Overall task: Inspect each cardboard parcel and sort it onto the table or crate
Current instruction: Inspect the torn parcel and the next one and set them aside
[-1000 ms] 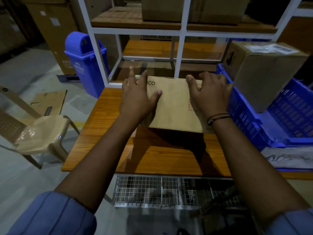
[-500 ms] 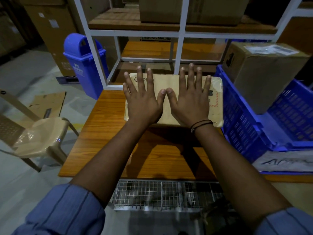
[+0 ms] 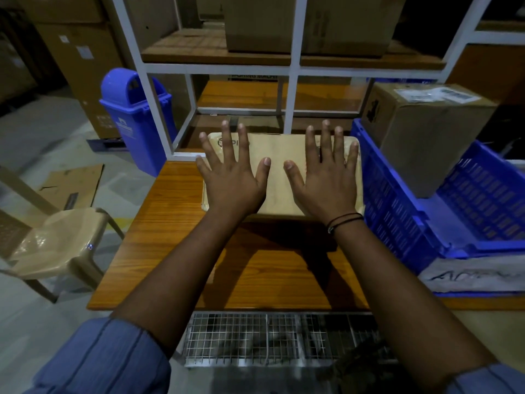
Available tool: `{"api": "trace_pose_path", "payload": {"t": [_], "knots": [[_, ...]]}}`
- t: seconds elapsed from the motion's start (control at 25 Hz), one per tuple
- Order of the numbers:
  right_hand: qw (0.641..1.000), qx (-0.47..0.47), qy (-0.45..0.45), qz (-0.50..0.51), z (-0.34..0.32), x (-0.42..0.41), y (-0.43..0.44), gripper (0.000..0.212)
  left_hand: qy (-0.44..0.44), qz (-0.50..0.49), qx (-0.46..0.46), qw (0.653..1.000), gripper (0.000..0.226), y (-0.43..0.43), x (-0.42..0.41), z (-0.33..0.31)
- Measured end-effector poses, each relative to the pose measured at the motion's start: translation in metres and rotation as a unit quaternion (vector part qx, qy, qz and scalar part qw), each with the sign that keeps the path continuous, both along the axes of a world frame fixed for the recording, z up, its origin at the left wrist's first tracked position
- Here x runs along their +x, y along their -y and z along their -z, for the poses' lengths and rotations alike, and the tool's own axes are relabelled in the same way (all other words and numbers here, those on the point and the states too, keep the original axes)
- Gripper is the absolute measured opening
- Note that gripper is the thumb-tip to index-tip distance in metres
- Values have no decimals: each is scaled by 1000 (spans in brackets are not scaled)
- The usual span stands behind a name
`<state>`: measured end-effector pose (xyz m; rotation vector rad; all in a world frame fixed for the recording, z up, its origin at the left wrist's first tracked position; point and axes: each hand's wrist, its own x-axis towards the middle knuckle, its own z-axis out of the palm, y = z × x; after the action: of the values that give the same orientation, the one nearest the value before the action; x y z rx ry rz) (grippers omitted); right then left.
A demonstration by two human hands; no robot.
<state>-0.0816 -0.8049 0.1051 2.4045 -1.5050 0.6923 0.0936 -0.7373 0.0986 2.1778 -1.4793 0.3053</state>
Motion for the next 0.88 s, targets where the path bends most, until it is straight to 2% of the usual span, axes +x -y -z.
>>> {"api": "trace_pose_path", "payload": {"t": [0.12, 0.24, 0.4, 0.48, 0.64, 0.88], "knots": [[996, 42, 54, 62, -1, 0, -9, 93, -35, -25, 13, 999, 81, -5, -1, -6], [970, 148, 145, 126, -1, -14, -23, 100, -86, -60, 30, 994, 86, -12, -3, -13], [951, 227, 193, 84, -7, -44, -14, 94, -171, -35, 24, 984, 89, -12, 15, -22], [943, 218, 247, 51, -11, -55, -3, 95, -191, -2, -45, 981, 82, -16, 28, -24], [941, 81, 330, 12, -16, -63, 10, 84, -216, 20, -179, 960, 57, -28, 25, -34], [950, 50, 305, 48, -1, -38, 28, 80, -173, 36, -190, 966, 63, -9, 18, -3]]}}
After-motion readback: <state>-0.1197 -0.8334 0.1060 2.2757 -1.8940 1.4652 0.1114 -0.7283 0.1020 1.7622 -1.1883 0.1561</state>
